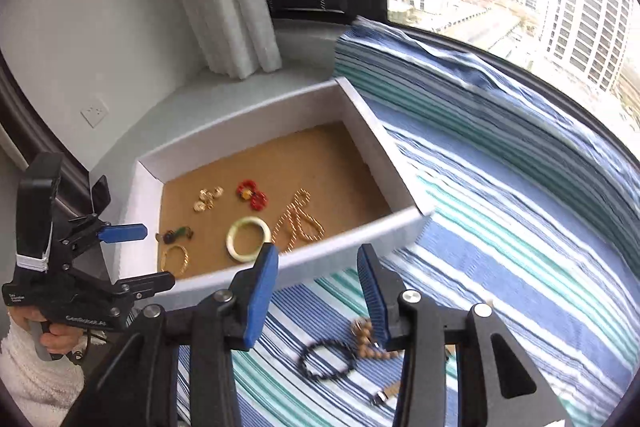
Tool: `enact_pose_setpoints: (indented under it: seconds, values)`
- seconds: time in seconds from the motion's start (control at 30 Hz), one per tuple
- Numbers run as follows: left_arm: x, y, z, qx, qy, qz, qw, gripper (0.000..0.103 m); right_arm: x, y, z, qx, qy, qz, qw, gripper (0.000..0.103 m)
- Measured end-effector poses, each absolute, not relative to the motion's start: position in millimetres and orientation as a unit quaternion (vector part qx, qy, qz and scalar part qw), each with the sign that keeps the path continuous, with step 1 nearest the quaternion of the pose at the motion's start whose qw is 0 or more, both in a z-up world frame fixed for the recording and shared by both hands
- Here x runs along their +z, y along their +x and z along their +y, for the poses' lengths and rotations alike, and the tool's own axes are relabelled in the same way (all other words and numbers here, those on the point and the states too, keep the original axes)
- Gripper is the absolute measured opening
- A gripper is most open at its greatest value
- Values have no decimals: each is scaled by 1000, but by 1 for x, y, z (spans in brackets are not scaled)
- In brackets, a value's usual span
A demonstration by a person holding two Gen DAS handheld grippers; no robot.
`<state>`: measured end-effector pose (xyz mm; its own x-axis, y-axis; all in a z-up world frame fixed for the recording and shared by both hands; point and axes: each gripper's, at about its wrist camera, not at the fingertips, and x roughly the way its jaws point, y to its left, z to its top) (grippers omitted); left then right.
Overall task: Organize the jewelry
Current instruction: 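Move both open tools back over the watch and black bead bracelet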
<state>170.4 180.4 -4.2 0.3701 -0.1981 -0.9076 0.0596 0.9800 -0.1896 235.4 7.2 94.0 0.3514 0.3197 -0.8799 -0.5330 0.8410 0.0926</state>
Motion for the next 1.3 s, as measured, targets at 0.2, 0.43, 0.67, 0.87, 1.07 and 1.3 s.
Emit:
enact_pose_setpoints:
  seconds: [0.2, 0.43, 0.67, 0.87, 1.07, 1.3]
  values:
    - [-19, 185, 129, -96, -43, 574, 812, 85, 61, 236, -71, 200, -67, 543, 813, 42]
    - [-31, 200, 105, -94, -35, 587, 804, 85, 23, 241, -109, 156, -49, 576, 801, 42]
    - [-60, 210, 95, -78, -23, 607, 791, 85, -56, 254, -126, 89, -25, 632, 769, 42]
    - [-76, 210, 100, -74, -23, 618, 782, 85, -97, 269, -127, 36, 19, 649, 759, 42]
    - [-85, 216, 109, -68, -33, 626, 776, 85, -113, 272, -113, 8, -9, 646, 763, 44]
    - [-83, 221, 112, -70, -44, 626, 775, 85, -115, 267, -100, 17, -42, 636, 770, 48]
